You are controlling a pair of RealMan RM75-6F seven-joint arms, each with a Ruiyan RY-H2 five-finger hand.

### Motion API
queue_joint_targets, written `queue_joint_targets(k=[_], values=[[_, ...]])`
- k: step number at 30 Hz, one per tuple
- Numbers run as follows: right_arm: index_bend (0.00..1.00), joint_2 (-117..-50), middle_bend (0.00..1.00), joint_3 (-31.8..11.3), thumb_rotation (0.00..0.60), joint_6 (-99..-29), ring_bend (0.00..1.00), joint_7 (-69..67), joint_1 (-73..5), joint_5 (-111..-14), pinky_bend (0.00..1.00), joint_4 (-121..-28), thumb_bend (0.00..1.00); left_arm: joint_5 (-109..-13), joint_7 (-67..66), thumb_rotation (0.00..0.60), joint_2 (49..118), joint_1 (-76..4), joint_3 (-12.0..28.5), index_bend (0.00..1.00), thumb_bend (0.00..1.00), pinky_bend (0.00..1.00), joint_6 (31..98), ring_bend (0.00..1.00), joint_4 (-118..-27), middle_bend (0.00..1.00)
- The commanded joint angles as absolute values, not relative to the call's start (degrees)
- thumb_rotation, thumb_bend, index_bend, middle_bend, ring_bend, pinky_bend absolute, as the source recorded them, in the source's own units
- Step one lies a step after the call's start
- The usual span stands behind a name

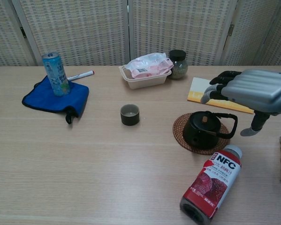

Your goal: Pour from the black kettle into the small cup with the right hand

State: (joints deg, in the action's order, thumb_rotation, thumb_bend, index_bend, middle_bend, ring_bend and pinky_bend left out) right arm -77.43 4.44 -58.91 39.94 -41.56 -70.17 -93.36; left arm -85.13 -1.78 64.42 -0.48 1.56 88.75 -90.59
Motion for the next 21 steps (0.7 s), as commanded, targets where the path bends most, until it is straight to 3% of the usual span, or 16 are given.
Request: queue_joint_targets(k=[1,21], values=[[0.17,-78.71,0.12,3.77,0.600,-58.09,0.00,39.82,-41.46,-70.08,0.00,-92.55,0.00,-85.13,-1.67,0.600,64.37,-0.40,1.56,0.25,0.00,0.10,88.84,0.15,-90.51,0.08],[0.17,-85.71,0.11,-1.01,0.600,-56.30,0.00,40.91,-42.17,-67.54,0.00,-87.59,0.00,-84.77,-0.22,0.600,64.04,0.17,1.67,0.25,0.00,0.10,88.98,0.15,-89.32,0.08]])
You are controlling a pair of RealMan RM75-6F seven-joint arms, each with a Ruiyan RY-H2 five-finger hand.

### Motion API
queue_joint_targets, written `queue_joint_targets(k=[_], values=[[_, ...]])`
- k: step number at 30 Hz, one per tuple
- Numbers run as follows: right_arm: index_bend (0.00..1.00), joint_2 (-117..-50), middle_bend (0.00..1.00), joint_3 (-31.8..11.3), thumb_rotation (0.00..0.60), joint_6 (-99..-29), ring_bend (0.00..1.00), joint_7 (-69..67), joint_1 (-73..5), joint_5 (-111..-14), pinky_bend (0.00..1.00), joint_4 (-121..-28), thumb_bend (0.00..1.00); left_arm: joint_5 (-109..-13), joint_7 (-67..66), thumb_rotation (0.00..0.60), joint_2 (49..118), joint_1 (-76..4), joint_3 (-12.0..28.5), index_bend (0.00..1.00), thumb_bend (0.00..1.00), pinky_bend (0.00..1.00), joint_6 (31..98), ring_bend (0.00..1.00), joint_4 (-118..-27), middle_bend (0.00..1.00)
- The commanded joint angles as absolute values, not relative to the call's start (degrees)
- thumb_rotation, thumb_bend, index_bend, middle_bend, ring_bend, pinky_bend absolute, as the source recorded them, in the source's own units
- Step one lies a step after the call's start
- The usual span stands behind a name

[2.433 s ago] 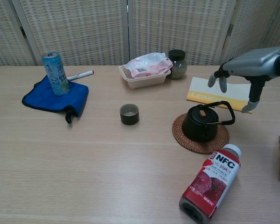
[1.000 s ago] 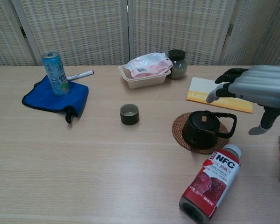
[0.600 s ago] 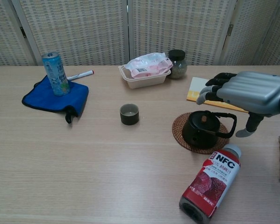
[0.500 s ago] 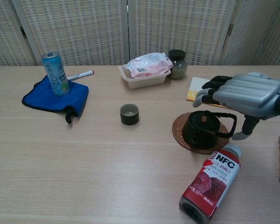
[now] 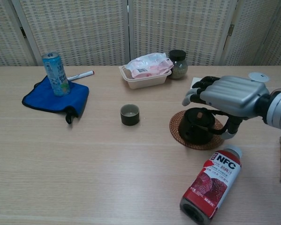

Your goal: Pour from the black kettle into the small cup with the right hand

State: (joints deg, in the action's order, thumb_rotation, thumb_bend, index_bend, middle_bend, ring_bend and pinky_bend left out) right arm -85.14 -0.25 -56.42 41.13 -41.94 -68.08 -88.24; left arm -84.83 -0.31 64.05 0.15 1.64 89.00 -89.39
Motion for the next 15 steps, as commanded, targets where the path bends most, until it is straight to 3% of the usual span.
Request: queue_joint_targets(k=[1,15], values=[[0.17,-85.90,0.11,-1.39,0.600,-56.25,0.00,40.67,-42.26,-67.32,0.00,-87.30,0.00,-84.74,-0.15,0.600,64.04,0.18,1.69,0.25,0.00,0.10,88.97,0.15,-89.28,0.08],[0.17,-86.05,0.12,-3.69,0.600,-54.79,0.00,38.44,-43.42,-66.29,0.00,-85.96,0.00,-84.29,0.18,0.600,64.03,0.22,1.84,0.25,0.00,0.10,88.57,0.15,-88.91,0.08]])
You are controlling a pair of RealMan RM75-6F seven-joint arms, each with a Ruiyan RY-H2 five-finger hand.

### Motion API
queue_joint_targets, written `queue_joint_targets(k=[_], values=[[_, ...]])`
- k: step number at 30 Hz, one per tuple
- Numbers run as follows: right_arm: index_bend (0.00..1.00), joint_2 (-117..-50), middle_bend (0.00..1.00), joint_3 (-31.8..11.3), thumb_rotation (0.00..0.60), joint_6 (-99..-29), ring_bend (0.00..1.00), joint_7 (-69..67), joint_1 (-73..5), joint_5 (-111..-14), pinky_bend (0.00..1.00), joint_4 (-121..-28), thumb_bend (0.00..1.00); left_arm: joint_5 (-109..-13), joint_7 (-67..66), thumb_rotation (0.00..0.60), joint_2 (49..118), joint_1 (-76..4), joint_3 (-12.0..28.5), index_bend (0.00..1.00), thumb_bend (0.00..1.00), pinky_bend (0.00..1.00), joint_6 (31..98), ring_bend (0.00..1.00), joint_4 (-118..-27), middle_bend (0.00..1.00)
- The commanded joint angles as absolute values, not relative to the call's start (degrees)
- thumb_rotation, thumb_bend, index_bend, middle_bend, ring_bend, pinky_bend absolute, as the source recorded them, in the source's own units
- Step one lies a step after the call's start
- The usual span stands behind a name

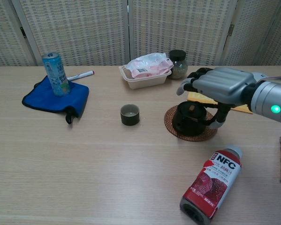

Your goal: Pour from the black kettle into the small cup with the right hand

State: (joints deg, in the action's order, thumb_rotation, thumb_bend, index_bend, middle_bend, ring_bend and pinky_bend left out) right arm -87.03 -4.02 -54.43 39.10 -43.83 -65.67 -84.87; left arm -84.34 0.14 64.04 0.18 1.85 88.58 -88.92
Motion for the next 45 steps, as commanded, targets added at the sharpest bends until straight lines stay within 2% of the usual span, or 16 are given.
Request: queue_joint_targets(k=[1,6,9,18,32,34,36,38,40,42,44,45], values=[[0.17,-85.46,0.13,-3.47,0.600,-55.01,0.00,38.06,-43.17,-66.74,0.00,-86.62,0.00,-84.26,0.20,0.600,64.02,0.24,1.82,0.25,0.00,0.10,88.52,0.15,-88.91,0.08],[0.17,-81.48,0.24,-1.84,0.600,-56.63,0.11,35.17,-41.51,-70.53,0.00,-90.83,0.00,-84.63,0.15,0.600,64.14,0.20,1.79,0.25,0.00,0.10,88.66,0.15,-89.05,0.08],[0.22,-79.82,0.29,-0.90,0.600,-57.59,0.16,33.44,-40.58,-72.95,0.00,-92.23,0.00,-84.83,0.02,0.600,64.19,0.20,1.74,0.25,0.00,0.10,88.72,0.15,-89.18,0.08],[0.34,-78.21,0.35,0.31,0.600,-58.34,0.26,28.48,-38.89,-77.18,0.00,-91.10,0.00,-85.20,-0.34,0.600,63.90,0.30,1.62,0.25,0.00,0.10,88.96,0.15,-89.97,0.08],[0.38,-80.95,0.40,-0.69,0.594,-56.22,0.27,23.29,-38.73,-78.07,0.00,-86.62,0.00,-84.94,0.14,0.600,63.56,0.24,1.40,0.25,0.00,0.10,88.15,0.15,-90.39,0.08],[0.39,-81.30,0.41,-1.31,0.533,-56.23,0.27,22.00,-38.51,-77.42,0.00,-86.82,0.00,-84.92,0.96,0.600,63.42,0.25,1.35,0.25,0.00,0.10,88.00,0.15,-90.51,0.08],[0.41,-81.41,0.42,-1.66,0.409,-56.24,0.27,22.42,-38.42,-76.82,0.00,-86.84,0.00,-84.86,1.73,0.600,63.25,0.25,1.32,0.25,0.00,0.10,87.81,0.15,-90.66,0.08],[0.42,-81.62,0.42,-1.85,0.320,-56.30,0.27,24.13,-38.32,-76.02,0.00,-86.78,0.00,-84.89,2.88,0.574,63.04,0.25,1.28,0.26,0.00,0.10,87.65,0.15,-90.85,0.08],[0.42,-81.88,0.42,-2.07,0.275,-56.13,0.27,25.15,-38.28,-75.24,0.00,-86.94,0.00,-85.09,4.17,0.479,62.91,0.24,1.18,0.26,0.00,0.10,87.53,0.14,-90.82,0.08],[0.43,-82.04,0.43,-2.21,0.259,-55.87,0.27,25.61,-38.33,-74.80,0.00,-86.99,0.00,-85.28,5.02,0.393,62.78,0.20,1.03,0.26,0.00,0.10,87.31,0.14,-90.74,0.08],[0.43,-82.36,0.44,-2.38,0.253,-55.60,0.27,25.47,-38.40,-74.61,0.00,-86.90,0.00,-85.55,6.08,0.348,62.69,0.15,0.91,0.26,0.00,0.10,87.17,0.14,-90.62,0.08],[0.43,-82.52,0.44,-2.43,0.252,-55.45,0.27,25.63,-38.47,-74.54,0.00,-86.70,0.00,-85.63,6.17,0.343,62.72,0.12,0.91,0.26,0.00,0.09,87.17,0.14,-90.47,0.08]])
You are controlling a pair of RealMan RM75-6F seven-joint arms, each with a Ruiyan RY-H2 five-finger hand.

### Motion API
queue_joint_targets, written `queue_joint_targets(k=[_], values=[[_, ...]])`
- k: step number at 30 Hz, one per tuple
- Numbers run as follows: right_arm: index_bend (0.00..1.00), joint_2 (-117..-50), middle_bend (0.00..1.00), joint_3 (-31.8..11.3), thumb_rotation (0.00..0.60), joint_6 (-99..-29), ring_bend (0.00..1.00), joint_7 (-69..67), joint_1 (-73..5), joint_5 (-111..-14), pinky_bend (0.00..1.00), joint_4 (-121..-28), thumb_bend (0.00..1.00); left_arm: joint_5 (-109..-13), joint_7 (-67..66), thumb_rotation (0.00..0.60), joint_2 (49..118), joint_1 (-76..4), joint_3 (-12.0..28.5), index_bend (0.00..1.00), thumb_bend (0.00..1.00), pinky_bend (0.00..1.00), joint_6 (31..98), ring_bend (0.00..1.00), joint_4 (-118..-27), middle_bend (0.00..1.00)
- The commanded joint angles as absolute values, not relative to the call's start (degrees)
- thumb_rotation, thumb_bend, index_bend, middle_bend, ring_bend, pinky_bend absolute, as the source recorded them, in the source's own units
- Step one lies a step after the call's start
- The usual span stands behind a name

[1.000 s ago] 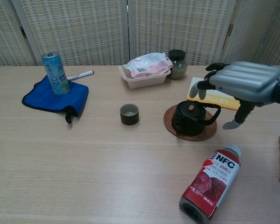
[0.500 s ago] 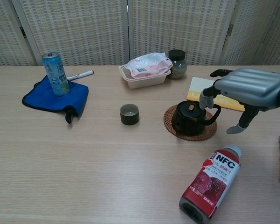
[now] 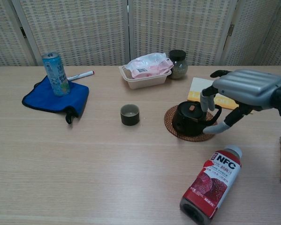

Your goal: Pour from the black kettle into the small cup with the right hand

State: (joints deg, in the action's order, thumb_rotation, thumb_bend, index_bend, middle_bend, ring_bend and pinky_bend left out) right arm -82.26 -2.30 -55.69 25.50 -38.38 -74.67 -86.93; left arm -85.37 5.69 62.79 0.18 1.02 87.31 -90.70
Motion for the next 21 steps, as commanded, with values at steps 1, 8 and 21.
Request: queue_joint_targets(k=[1,8,21], values=[[0.43,-82.68,0.44,-2.46,0.251,-55.38,0.27,25.70,-38.53,-74.56,0.00,-86.52,0.00,-85.65,6.11,0.342,62.75,0.10,0.92,0.26,0.00,0.09,87.19,0.14,-90.37,0.08],[0.44,-83.60,0.45,-2.57,0.253,-54.61,0.27,25.96,-38.85,-74.55,0.00,-85.08,0.00,-85.48,6.21,0.344,62.90,0.06,1.00,0.26,0.00,0.09,87.12,0.14,-90.05,0.08],[0.44,-84.86,0.45,-2.31,0.252,-53.19,0.34,28.17,-39.25,-73.50,0.00,-83.96,0.00,-85.14,6.77,0.343,63.10,0.26,0.99,0.26,0.00,0.09,87.14,0.14,-89.38,0.08]])
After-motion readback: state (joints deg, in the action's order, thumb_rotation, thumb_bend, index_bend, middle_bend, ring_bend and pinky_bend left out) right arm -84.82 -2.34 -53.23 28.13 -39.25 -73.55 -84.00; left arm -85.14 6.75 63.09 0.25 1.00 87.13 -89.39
